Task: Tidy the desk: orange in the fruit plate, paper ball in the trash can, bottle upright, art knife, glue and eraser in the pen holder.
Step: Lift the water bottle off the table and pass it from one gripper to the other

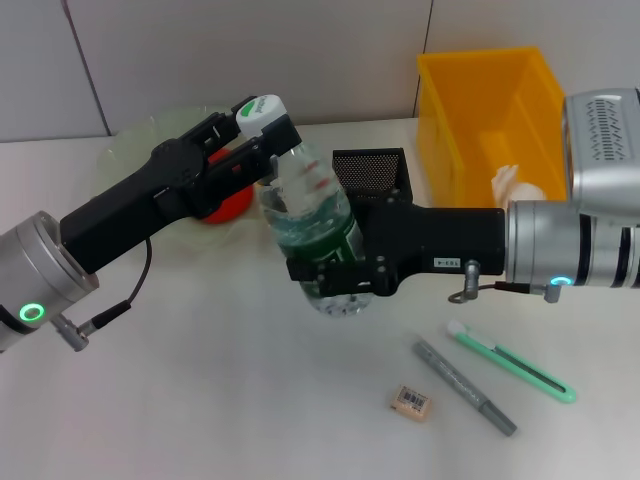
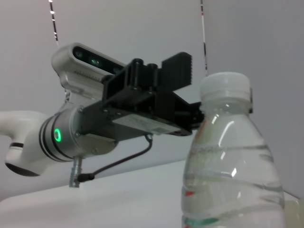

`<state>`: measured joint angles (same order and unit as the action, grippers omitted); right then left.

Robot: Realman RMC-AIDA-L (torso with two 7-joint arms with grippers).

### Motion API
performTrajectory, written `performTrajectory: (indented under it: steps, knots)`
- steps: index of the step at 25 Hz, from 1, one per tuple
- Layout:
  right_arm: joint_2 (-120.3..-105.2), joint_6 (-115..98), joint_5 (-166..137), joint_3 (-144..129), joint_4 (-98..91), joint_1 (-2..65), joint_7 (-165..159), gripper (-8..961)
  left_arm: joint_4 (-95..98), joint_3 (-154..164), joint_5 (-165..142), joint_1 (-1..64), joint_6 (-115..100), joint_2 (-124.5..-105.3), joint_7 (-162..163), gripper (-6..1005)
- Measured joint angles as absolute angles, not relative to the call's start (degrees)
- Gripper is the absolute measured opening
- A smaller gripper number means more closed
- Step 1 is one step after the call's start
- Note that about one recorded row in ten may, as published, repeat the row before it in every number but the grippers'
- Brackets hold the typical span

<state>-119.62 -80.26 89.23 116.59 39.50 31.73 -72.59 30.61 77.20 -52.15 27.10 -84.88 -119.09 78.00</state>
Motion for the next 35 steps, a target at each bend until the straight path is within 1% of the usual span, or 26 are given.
performTrajectory:
  steps: [35]
  knots:
    - [-119.62,-81.0,91.9,113.6,41.4,31.0,-72.8,761,28.3,78.4,-49.0,27.1,-84.7,-119.18,74.3,634]
